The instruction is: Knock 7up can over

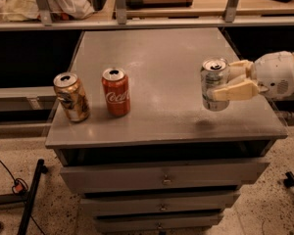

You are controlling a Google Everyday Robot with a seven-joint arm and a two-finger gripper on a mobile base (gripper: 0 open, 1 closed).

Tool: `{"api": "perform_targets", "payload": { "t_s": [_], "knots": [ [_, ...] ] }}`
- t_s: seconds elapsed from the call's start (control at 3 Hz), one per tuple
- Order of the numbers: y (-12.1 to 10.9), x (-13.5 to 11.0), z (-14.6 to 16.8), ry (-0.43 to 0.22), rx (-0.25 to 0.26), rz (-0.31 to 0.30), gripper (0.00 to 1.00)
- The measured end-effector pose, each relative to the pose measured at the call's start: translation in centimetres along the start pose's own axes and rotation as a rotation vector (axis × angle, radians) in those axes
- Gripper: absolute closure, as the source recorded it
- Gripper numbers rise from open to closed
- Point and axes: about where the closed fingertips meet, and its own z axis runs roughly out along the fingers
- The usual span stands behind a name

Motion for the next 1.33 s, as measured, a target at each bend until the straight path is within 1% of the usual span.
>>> {"api": "perform_targets", "payload": {
  "t_s": [0.33,0.67,1.0,1.33],
  "knots": [
    [-0.2,-2.8,1.8,0.238,0.042,-0.167,1.0],
    [0.0,-1.5,4.7,0.466,0.057,-0.279,1.0],
    [-0.2,1.6,6.3,0.668,0.014,-0.355,1.0],
    [-2.0,6.0,5.5,0.897,-0.063,-0.374,0.82]
  ]
}}
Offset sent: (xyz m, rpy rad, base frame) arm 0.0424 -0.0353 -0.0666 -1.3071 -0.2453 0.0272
